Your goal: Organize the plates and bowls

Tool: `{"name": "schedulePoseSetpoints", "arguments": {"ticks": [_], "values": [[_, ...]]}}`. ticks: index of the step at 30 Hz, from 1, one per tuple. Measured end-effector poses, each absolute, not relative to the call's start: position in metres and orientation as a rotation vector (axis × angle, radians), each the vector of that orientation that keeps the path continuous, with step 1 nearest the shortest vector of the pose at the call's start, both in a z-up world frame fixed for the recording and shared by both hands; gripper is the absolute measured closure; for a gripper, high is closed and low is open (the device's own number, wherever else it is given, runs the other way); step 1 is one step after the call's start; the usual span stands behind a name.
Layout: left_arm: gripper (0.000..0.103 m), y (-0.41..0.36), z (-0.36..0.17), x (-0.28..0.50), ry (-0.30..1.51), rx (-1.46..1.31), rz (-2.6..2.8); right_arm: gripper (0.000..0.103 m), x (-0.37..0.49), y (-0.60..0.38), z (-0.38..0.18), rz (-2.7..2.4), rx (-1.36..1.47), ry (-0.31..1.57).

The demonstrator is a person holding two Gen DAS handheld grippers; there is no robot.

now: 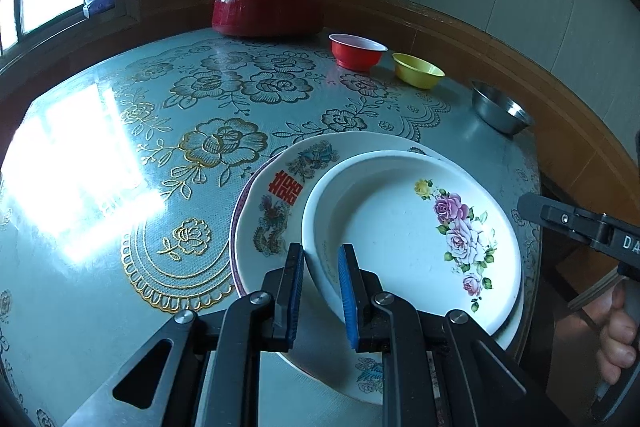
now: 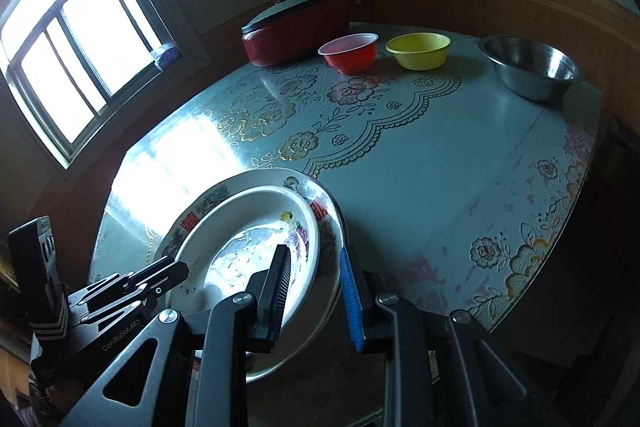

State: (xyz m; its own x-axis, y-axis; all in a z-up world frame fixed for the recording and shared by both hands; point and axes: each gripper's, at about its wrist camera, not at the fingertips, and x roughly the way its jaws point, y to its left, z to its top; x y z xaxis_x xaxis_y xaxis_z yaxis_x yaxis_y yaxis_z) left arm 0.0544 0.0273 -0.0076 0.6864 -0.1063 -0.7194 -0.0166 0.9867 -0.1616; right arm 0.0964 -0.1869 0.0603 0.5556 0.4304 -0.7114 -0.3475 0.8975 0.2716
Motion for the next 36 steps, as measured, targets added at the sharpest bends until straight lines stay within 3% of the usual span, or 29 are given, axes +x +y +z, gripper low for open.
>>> {"name": "schedulePoseSetpoints", "arguments": {"ticks": [10, 13, 15, 22, 29, 30, 32, 36], "values": [[0.084, 0.062, 0.009, 0.041, 0.741, -0.242, 0.028, 0.078, 0.087, -0.196, 0.043, 0.512, 0.169, 0.990], [0.084, 0.074, 0.000, 0.042, 0.767, -0.273, 0.051, 0.087, 0.079, -0.189, 0.039, 0.518, 0.122, 1.004], [0.080, 0.077, -0.005, 0.042, 0.777, -0.280, 0.056, 0.088, 0.075, -0.183, 0.036, 0.501, 0.070, 0.988], [0.081, 0.075, -0.010, 0.043, 0.794, -0.276, 0.055, 0.096, 0.071, -0.161, 0.038, 0.523, -0.056, 0.946], [0.081, 0.087, -0.007, 0.037, 0.771, -0.315, 0.080, 0.095, 0.076, -0.167, 0.036, 0.522, -0.015, 0.962], [0.077, 0.091, -0.007, 0.038, 0.768, -0.340, 0.093, 0.094, 0.080, -0.174, 0.037, 0.515, 0.034, 0.958], [0.070, 0.102, -0.010, 0.043, 0.777, -0.392, 0.105, 0.084, 0.085, -0.188, 0.037, 0.496, 0.124, 0.950], [0.069, 0.108, -0.009, 0.055, 0.776, -0.428, 0.097, 0.078, 0.103, -0.208, 0.031, 0.458, 0.306, 0.976]]}}
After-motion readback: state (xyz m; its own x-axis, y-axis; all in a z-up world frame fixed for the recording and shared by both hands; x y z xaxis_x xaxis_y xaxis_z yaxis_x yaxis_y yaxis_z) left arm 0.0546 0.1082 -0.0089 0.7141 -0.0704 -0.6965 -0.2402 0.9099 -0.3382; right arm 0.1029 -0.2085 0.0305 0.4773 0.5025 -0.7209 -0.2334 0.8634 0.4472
